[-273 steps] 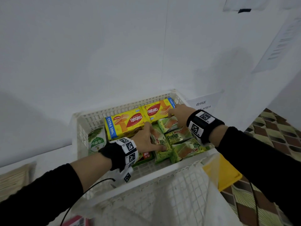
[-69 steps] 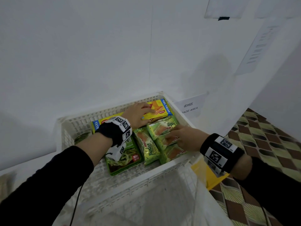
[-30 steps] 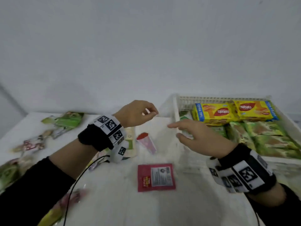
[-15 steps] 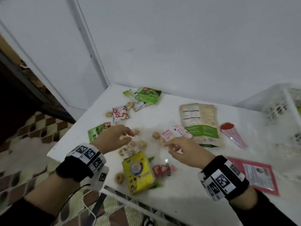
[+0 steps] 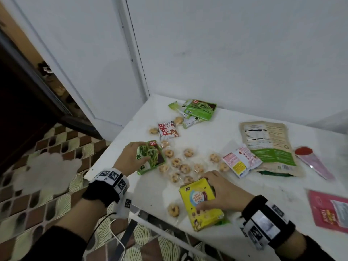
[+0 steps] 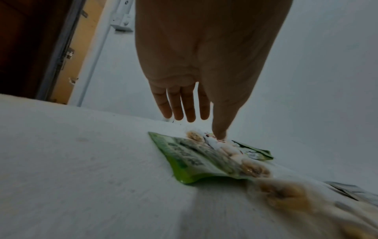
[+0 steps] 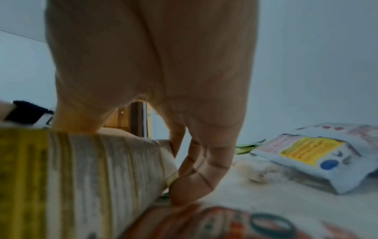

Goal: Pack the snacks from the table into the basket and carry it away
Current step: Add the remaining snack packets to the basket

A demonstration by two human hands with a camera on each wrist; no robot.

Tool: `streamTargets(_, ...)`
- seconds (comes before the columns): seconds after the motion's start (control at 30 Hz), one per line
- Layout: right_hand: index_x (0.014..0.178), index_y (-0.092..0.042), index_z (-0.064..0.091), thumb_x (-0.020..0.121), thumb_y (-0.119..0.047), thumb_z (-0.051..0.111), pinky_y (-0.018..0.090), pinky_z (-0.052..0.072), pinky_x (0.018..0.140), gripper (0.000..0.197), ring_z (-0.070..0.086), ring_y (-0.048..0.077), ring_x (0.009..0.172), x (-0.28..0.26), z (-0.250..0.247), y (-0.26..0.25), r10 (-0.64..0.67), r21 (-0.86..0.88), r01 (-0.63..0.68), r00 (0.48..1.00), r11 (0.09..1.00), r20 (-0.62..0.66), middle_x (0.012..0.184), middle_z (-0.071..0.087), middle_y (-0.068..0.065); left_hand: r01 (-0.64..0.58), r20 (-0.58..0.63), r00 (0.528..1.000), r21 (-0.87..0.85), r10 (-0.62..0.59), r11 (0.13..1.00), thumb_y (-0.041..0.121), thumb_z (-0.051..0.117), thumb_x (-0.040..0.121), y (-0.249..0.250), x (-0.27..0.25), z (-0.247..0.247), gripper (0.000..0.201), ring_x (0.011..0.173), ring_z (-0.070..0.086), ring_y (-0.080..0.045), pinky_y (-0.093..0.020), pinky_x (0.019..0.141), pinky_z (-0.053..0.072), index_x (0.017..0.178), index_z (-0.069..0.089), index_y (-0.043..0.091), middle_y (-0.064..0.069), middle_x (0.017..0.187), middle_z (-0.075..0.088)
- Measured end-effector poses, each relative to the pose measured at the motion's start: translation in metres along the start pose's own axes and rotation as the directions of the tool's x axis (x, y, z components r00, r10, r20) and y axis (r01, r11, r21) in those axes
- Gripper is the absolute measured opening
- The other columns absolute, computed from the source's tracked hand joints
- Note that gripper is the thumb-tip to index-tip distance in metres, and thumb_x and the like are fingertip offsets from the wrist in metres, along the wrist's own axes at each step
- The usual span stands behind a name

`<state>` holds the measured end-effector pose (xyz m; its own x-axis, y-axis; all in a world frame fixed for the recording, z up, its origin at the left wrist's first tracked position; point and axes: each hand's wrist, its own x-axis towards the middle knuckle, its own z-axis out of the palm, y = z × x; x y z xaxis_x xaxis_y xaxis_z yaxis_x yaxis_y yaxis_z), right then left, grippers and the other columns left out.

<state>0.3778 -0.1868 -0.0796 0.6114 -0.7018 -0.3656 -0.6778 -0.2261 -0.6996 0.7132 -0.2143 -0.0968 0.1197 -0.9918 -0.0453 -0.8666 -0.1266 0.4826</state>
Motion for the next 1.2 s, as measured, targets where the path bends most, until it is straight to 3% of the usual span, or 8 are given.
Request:
streamTargets(0.13,0.125,-0.035,0.036,0.068,-0.047,0.082,0.023,0.053,0.085,0.075,0.062,-0.002,0.096,-0.005,-0.012,0.004,0.010,0.163,-0.003,0.999,0.987,-0.042,0.112,0.061,-0.012,0.095,0.167,0.979,0.124,-0.115,0.988,0.046,0.081,0.069,-0.002,0.016,0.005,0.103,0.135,0.033,-0.028,-0.041,0.110,0.029,0.149,0.025,0.013,-0.009,0.146,0.038)
streamTargets(0.4,0.119,-0.043,0.036,0.072,-0.033,0.082,0.024,0.055,0.084,0.066,0.065,-0.002,0.093,-0.033,-0.043,0.027,0.080,0.296,-0.019,0.978,0.955,-0.195,0.108,0.064,-0.011,0.007,0.275,0.954,0.371,-0.117,0.929,0.057,0.077,0.067,0.004,0.036,-0.002,0.117,0.134,0.028,-0.031,-0.045,0.108,0.031,0.153,0.005,0.026,-0.006,0.150,0.024)
streamTargets(0.6,0.116,-0.045,0.036,0.071,-0.035,0.082,0.031,0.056,0.084,0.065,0.066,0.001,0.092,-0.048,-0.053,0.042,0.121,0.292,-0.042,0.959,0.955,-0.257,0.106,0.066,-0.010,0.086,0.311,0.938,0.216,-0.152,0.973,0.039,0.090,0.057,0.022,0.047,-0.014,0.079,0.101,0.056,-0.020,-0.033,0.082,0.050,0.118,0.045,0.016,-0.005,0.112,0.058)
streamTargets(0.7,0.118,-0.041,0.037,0.072,-0.029,0.082,0.023,0.056,0.071,0.065,0.066,0.000,0.088,-0.056,-0.059,0.046,0.144,0.309,-0.043,0.939,0.950,-0.312,0.108,0.064,-0.004,0.015,0.346,0.937,0.118,-0.056,0.993,0.028,0.080,0.075,0.048,0.049,-0.050,0.041,0.085,0.061,-0.017,-0.023,0.063,0.045,0.103,0.051,0.017,-0.007,0.104,0.066)
streamTargets(0.83,0.119,-0.036,0.039,0.074,-0.022,0.082,0.022,0.056,0.073,0.063,0.065,-0.002,0.090,-0.073,-0.073,0.049,0.149,0.318,-0.027,0.920,0.948,-0.364,0.109,0.063,-0.005,-0.192,0.193,0.959,-0.092,0.207,0.977,0.029,0.077,0.078,0.121,0.046,-0.093,0.042,0.076,0.069,-0.017,-0.024,0.054,0.050,0.108,0.047,0.025,0.002,0.087,0.069)
streamTargets(0.97,0.121,-0.034,0.043,0.077,-0.018,0.079,0.026,0.056,0.082,0.059,0.064,-0.001,0.093,-0.107,-0.099,0.055,0.133,0.301,0.010,0.881,0.954,-0.453,0.113,0.060,-0.005,-0.426,0.168,0.840,-0.387,0.516,0.818,0.025,0.078,0.076,0.225,0.046,-0.087,0.065,0.075,0.071,-0.009,-0.023,0.059,0.056,0.127,0.041,0.041,0.004,0.083,0.073)
streamTargets(1.07,0.120,-0.032,0.044,0.080,-0.020,0.076,0.014,0.047,0.064,0.053,0.057,-0.003,0.074,-0.144,-0.121,0.069,0.154,0.262,-0.011,0.832,0.965,-0.533,0.099,0.056,-0.001,-0.570,0.135,0.736,-0.404,0.663,0.715,0.033,0.075,0.076,0.306,0.056,-0.048,0.037,0.093,0.066,-0.003,-0.024,0.080,0.052,0.111,0.060,0.032,0.012,0.097,0.071)
streamTargets(1.2,0.111,-0.046,0.044,0.083,-0.033,0.069,0.034,0.044,0.065,0.039,0.054,0.039,0.082,-0.204,-0.152,0.097,0.217,0.273,-0.061,0.778,0.960,-0.590,0.103,0.054,0.025,-0.606,0.011,0.712,-0.496,0.702,0.622,0.027,0.076,0.080,0.413,0.055,0.013,0.013,0.089,0.062,0.010,-0.007,0.074,0.042,0.091,0.073,0.022,0.015,0.097,0.070)
